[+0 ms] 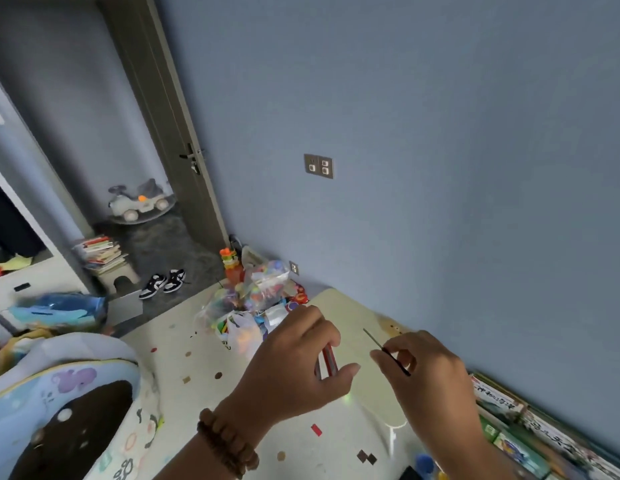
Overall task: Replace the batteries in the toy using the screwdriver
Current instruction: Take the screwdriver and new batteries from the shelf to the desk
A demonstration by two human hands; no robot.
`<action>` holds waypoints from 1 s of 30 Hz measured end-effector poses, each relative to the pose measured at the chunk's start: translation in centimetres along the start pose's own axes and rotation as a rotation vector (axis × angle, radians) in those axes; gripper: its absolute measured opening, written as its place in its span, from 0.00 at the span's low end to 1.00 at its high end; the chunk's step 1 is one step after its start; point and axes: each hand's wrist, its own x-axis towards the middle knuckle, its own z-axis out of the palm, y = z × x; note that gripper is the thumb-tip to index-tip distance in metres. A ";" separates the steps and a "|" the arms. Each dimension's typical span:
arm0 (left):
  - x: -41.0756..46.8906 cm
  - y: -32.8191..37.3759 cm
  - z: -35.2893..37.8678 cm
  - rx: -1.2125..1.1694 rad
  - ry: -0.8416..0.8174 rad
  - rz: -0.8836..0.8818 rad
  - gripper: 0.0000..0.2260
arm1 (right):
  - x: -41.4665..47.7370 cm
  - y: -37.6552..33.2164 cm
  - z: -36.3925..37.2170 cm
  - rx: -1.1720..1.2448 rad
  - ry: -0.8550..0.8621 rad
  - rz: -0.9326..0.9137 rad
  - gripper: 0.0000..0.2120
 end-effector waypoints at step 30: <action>24.5 -24.4 22.4 -0.546 -0.328 0.569 0.13 | 19.3 5.1 13.9 -0.295 0.511 0.601 0.07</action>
